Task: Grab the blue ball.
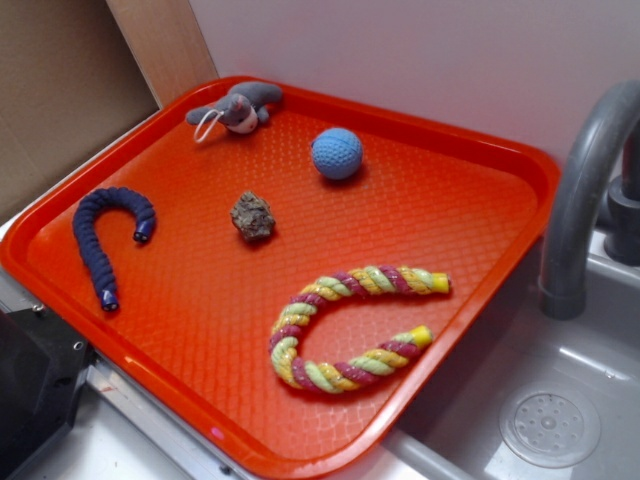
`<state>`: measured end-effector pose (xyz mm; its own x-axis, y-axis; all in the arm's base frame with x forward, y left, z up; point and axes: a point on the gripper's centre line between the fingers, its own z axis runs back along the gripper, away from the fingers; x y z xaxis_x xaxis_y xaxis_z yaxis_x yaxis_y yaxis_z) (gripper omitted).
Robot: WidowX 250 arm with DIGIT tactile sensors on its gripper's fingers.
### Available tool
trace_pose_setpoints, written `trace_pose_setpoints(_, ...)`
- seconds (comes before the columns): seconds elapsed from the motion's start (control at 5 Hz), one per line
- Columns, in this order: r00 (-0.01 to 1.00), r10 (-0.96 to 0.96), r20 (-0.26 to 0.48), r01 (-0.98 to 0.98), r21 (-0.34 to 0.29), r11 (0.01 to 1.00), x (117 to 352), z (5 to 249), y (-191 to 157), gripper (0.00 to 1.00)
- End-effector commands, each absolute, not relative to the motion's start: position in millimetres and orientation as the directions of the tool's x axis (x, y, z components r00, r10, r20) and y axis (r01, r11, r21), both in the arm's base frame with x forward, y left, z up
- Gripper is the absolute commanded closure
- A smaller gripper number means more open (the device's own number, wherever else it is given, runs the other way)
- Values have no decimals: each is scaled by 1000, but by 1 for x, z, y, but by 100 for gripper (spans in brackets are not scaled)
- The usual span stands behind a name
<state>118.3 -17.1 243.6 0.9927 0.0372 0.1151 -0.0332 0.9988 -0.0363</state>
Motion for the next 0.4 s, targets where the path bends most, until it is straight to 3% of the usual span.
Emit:
trace_pose_setpoints(0.0, 993, 37, 115, -33, -36, 999, 118, 244, -17, 0)
trace_pose_setpoints(0.2, 988, -106, 117, 94, 99, 991, 155, 221, -28, 0)
